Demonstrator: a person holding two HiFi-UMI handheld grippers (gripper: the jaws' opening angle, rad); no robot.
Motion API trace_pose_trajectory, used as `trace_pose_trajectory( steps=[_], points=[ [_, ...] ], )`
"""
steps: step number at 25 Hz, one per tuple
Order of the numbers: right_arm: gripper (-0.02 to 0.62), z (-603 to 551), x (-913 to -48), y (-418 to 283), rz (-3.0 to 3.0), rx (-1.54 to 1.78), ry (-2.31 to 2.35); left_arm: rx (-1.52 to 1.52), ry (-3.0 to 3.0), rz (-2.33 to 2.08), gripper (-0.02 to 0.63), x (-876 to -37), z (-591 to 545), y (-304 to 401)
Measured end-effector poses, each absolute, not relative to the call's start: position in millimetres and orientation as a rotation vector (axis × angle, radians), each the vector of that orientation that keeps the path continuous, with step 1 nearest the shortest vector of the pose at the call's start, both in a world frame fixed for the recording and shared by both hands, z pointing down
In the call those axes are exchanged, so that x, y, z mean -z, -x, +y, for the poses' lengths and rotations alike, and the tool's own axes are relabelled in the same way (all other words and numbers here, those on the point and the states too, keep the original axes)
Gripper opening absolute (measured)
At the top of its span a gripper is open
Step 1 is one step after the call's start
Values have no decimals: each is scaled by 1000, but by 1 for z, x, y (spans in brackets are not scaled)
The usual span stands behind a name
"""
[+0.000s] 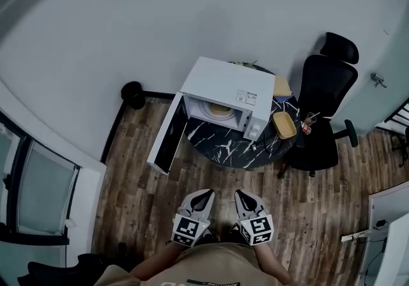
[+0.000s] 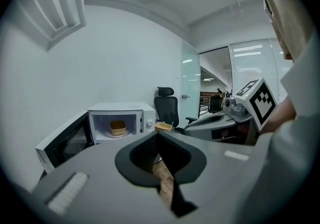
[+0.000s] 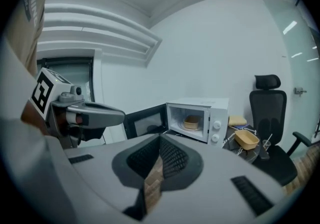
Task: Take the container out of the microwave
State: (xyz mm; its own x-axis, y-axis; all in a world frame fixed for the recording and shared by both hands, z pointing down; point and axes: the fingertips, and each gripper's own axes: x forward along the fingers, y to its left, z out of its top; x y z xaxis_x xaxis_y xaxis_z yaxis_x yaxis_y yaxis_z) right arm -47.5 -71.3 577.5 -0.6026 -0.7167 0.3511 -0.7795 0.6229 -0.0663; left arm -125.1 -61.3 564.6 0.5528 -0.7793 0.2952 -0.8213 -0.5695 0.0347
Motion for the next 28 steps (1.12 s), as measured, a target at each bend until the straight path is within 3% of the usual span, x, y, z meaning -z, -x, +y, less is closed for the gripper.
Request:
trace_pose_trajectory(
  steps=[14, 28],
  points=[
    [9, -147, -587, 66, -2638, -344, -1096, -402, -2520, -1493, 8, -568, -133, 154],
    [9, -265, -570, 26, -2699, -148, -1018, -532, -2609, -1593, 8, -540, -260, 107]
  ],
)
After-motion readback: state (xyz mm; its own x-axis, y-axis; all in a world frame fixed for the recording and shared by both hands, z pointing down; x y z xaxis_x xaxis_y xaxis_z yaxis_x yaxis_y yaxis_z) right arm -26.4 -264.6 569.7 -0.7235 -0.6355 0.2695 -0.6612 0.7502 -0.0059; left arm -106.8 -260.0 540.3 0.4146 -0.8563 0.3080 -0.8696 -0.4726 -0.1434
